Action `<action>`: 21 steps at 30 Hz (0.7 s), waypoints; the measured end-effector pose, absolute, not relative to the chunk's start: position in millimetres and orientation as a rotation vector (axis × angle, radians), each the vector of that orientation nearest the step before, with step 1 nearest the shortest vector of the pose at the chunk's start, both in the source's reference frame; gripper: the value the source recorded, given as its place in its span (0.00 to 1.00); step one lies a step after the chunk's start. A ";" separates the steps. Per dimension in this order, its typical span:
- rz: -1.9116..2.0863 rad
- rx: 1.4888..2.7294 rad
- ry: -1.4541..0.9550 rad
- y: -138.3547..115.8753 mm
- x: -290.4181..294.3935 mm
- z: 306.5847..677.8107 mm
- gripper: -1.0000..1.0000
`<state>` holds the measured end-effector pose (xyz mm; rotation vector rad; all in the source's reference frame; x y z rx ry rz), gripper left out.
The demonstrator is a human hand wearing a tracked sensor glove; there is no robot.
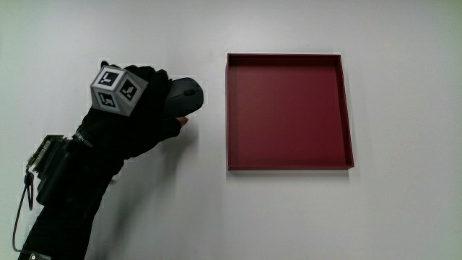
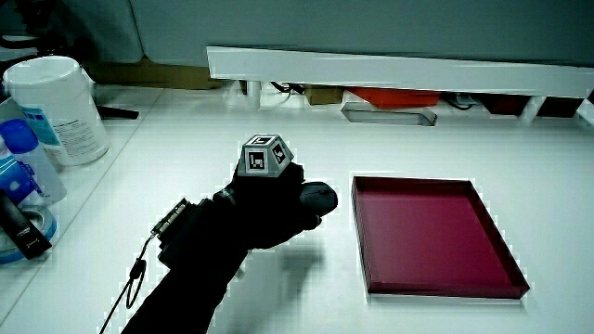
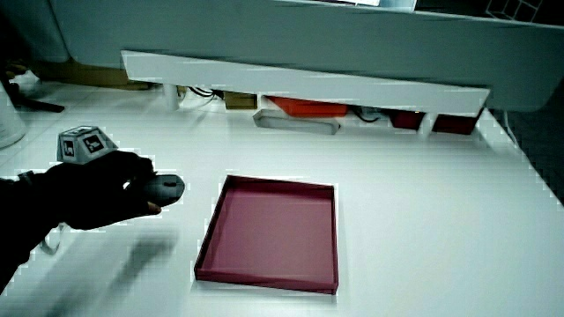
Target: Place mouse on desk
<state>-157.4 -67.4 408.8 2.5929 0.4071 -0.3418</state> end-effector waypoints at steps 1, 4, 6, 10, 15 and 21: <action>-0.351 2.584 0.375 -66.6 -161.5 412.5 0.50; -0.338 2.556 0.323 -66.1 -171.2 419.8 0.50; -0.321 2.555 0.308 -66.6 -174.0 424.6 0.50; -0.325 2.525 0.266 -68.5 -179.4 443.8 0.50; -0.310 2.472 0.227 -68.2 -184.1 464.5 0.50; -0.306 2.460 0.222 -67.2 -183.9 473.9 0.50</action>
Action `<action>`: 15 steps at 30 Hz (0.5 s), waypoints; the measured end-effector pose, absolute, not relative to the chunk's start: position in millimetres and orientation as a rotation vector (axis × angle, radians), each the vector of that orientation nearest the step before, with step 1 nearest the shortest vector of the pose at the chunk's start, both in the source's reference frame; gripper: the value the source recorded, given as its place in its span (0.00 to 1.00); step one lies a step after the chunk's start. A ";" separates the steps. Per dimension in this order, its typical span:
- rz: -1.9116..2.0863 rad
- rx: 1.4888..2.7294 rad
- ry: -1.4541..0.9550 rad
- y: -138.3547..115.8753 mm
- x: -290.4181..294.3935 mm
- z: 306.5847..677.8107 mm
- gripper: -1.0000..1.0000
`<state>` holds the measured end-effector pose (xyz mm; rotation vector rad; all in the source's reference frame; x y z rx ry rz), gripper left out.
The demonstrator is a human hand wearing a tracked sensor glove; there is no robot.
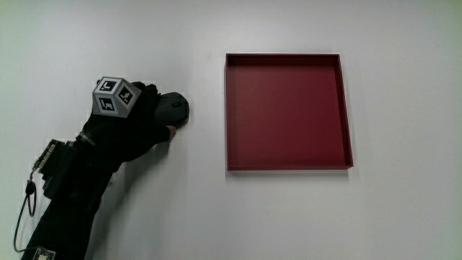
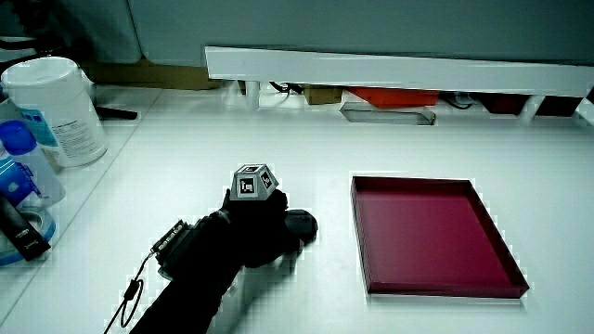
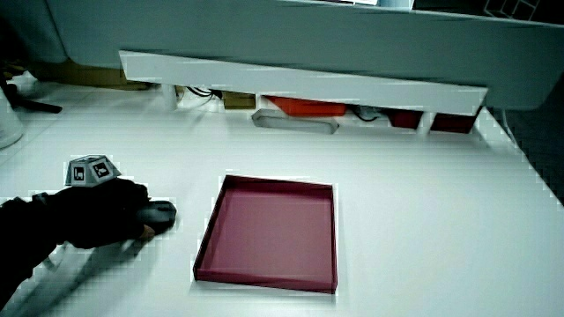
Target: Place mouse on desk
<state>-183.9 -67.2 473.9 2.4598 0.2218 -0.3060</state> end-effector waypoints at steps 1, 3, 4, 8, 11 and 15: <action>-0.318 2.449 0.220 -67.2 -184.1 475.4 0.50; -0.305 2.460 0.223 -67.2 -183.3 474.4 0.50; -0.298 2.470 0.224 -67.3 -182.9 474.2 0.50; -0.306 2.454 0.209 -66.0 -182.5 474.2 0.47; -0.307 2.466 0.212 -65.6 -183.4 475.1 0.39; -0.319 2.450 0.206 -65.5 -184.1 475.9 0.29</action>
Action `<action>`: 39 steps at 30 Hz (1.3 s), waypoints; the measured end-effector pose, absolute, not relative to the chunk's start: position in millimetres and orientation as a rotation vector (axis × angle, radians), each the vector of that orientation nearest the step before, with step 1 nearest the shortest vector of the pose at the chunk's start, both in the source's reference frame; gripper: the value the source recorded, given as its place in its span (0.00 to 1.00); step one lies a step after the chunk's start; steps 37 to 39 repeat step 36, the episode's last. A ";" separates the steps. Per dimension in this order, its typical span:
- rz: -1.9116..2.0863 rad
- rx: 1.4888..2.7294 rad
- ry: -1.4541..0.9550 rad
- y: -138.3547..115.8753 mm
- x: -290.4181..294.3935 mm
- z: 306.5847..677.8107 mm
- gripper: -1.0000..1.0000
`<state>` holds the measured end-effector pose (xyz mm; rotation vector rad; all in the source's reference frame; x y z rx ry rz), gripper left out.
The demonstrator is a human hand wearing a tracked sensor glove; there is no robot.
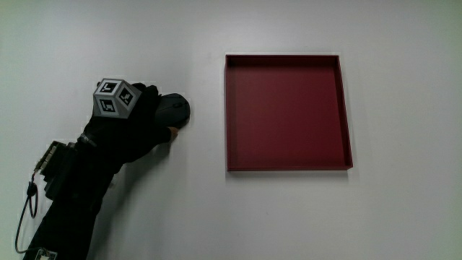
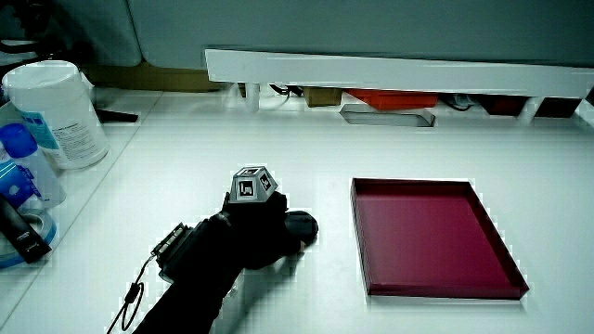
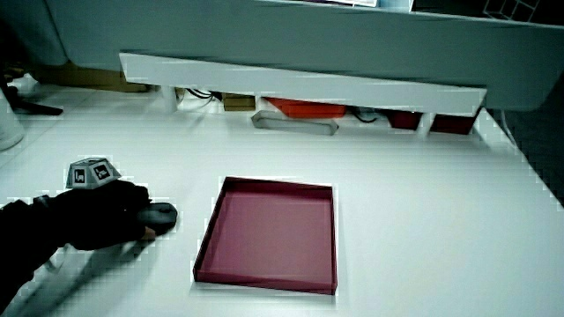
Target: Place mouse on desk
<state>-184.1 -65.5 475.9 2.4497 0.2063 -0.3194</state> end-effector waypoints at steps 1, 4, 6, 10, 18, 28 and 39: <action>-0.330 2.444 0.199 -65.5 -185.2 477.2 0.26; -0.351 2.427 0.195 -64.5 -189.3 480.8 0.18; -0.354 2.416 0.175 -61.7 -193.5 477.4 0.13; -0.442 2.405 0.133 -54.5 -199.2 458.8 0.03; -0.530 2.480 0.150 -26.9 -213.7 390.9 0.00; -0.387 2.549 0.282 -14.1 -210.4 357.9 0.00; -0.380 2.532 0.268 -18.8 -214.7 370.2 0.00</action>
